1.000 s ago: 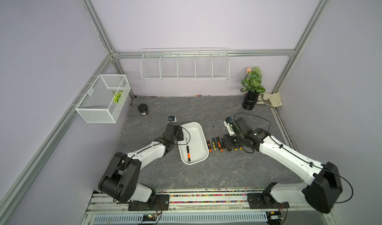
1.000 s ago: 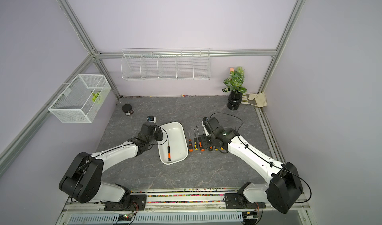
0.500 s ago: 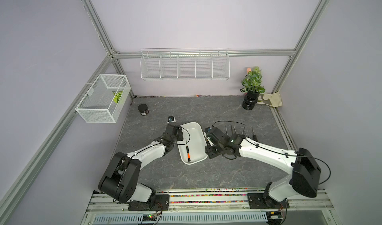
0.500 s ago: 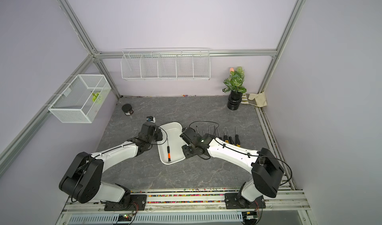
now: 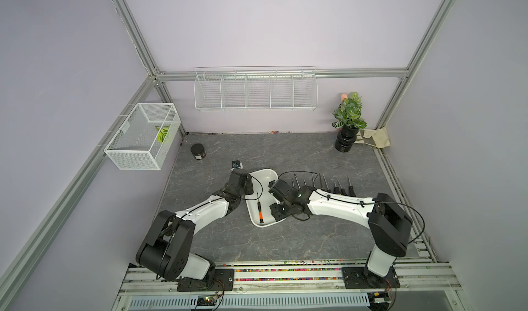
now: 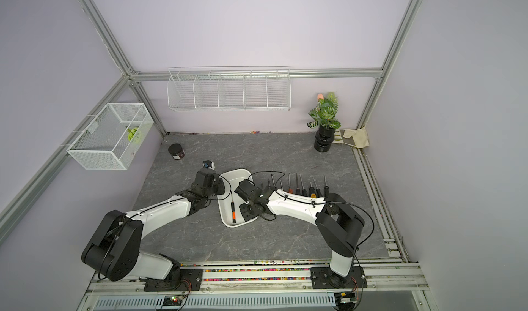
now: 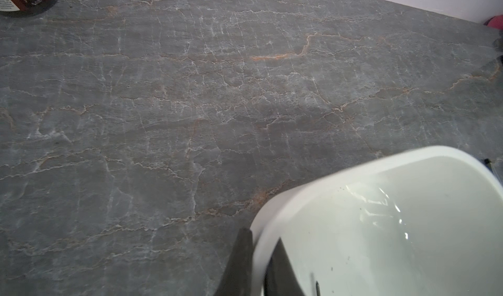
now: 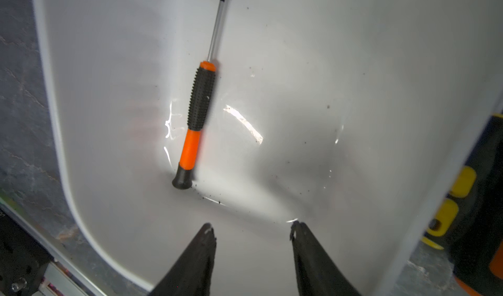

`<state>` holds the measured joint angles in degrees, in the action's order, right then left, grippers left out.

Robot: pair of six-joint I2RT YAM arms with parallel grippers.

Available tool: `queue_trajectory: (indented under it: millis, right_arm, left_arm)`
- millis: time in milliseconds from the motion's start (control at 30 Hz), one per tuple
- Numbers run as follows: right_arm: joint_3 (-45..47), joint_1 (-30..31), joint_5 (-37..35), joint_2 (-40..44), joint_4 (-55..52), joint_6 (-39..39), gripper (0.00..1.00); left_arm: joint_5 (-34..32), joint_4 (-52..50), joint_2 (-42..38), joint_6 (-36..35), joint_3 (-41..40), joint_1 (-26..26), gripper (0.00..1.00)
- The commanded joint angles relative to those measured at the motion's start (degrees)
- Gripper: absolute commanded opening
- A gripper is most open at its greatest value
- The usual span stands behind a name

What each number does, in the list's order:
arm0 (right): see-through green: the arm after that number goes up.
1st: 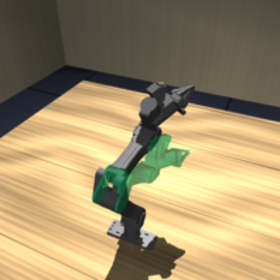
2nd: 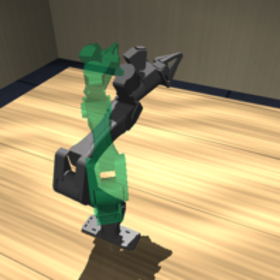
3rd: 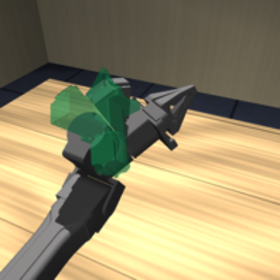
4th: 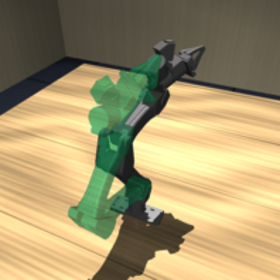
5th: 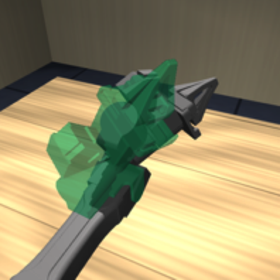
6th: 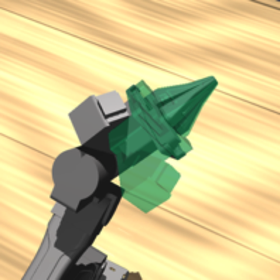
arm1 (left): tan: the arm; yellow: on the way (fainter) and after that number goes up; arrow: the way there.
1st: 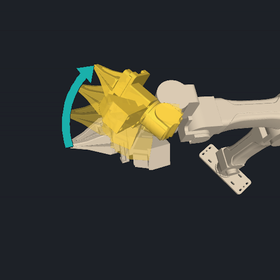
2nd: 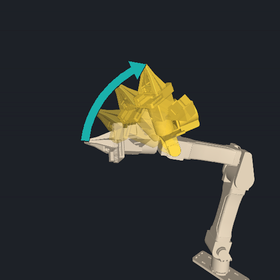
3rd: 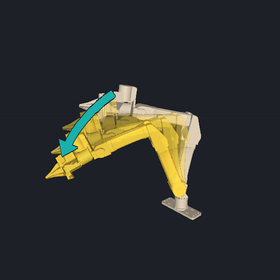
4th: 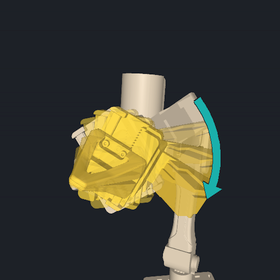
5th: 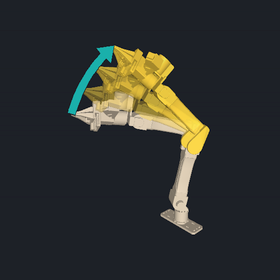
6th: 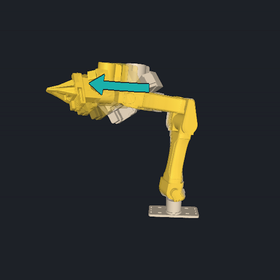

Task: Take out the screwdriver from the storage box
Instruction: Pick up the screwdriver from the storage box.

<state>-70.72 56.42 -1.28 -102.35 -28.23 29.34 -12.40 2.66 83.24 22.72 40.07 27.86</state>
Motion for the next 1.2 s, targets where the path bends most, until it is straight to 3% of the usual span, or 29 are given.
queue_trajectory:
  millis: [0,733,1167]
  right_arm:
    - [-3.0,0.9,0.9,-1.8,0.7,0.5,0.51]
    - [-19.4,0.8,1.0,-18.5,-4.2,-1.6,0.5]
    - [-27.3,-1.3,2.5,-27.3,-11.3,-2.6,0.35]
  left_arm:
    - [-1.0,0.1,-0.7,0.1,0.3,-0.2,0.0]
    - [-1.4,0.3,-1.6,0.1,-0.5,-0.1,0.0]
    - [-1.7,0.5,-2.7,0.0,-1.0,-0.3,0.0]
